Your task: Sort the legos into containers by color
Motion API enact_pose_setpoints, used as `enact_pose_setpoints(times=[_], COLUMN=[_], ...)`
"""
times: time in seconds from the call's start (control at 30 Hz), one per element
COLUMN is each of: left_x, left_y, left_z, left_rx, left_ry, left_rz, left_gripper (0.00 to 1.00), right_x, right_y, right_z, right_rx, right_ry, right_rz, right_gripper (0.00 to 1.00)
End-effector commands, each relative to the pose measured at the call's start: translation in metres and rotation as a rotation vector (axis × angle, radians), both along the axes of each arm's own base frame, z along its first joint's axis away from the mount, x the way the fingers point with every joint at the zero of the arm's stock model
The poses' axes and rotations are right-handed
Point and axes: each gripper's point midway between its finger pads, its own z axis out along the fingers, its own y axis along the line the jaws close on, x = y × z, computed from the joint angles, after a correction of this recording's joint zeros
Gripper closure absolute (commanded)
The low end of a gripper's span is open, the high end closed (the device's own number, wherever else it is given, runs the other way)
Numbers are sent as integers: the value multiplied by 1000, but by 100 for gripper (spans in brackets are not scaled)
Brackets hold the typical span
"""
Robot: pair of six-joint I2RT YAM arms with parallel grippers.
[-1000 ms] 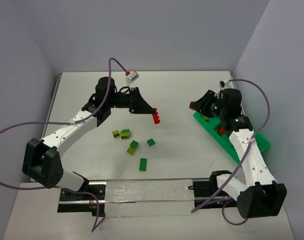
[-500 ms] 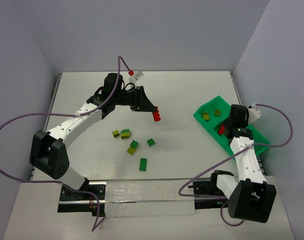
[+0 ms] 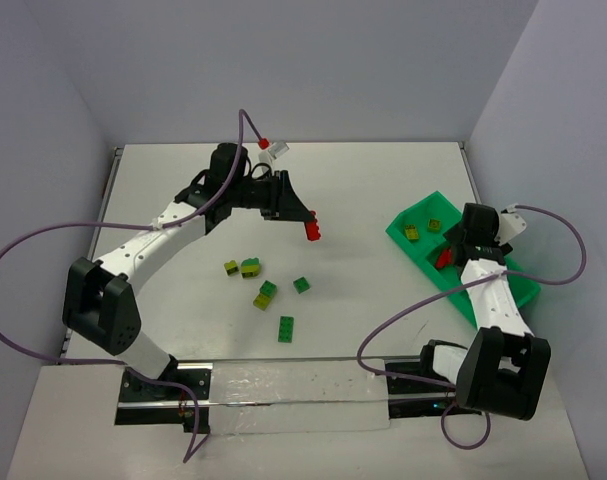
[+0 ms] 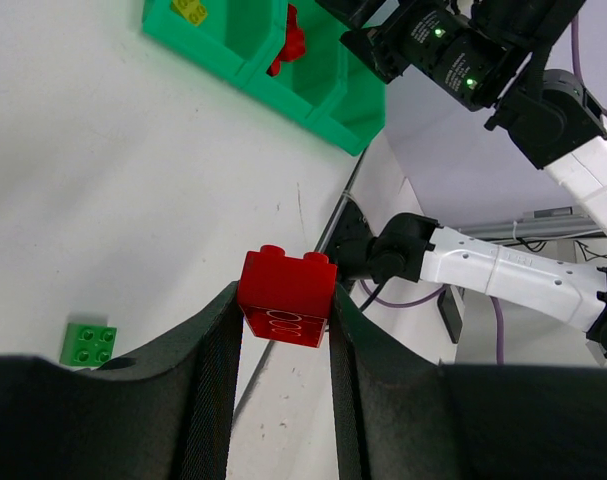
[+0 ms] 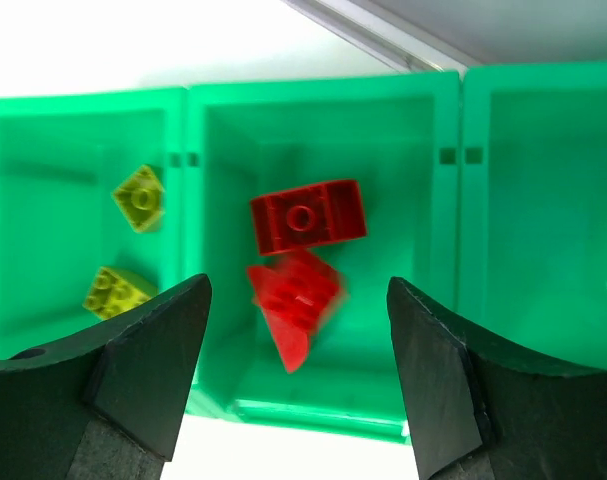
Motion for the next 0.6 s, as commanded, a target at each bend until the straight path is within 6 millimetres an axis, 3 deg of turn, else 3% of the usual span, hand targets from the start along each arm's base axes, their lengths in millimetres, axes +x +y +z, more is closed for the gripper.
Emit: enact_pose_setpoints(times=[0.0,0.13,0.27,0.37,0.43,0.57], left_x=[4,6,8,11,12,10], left_y=[-2,-2,-2,-1,-1,1], left_z=[23,27,28,26,25,25], left_rx=[-17,-18,-13,5,10,12], left_ry=[-71,-72,-74,-69,-66,-56], left_rz=[5,18,28,41,46,55], left_gripper=[100,100,100,100,100,100], right_x=[17,12,19,27,23,-13], right_y=[2,10,56,139,182,277], right_z=[62,79,100,121,127,140], right_rx=[-41,-46,25,74,67,49], right_ry=[-176,-213,-340,-455,-471,-546], right_rz=[34,69,285,707,901,1371], right_gripper=[23,24,26,26,26,28])
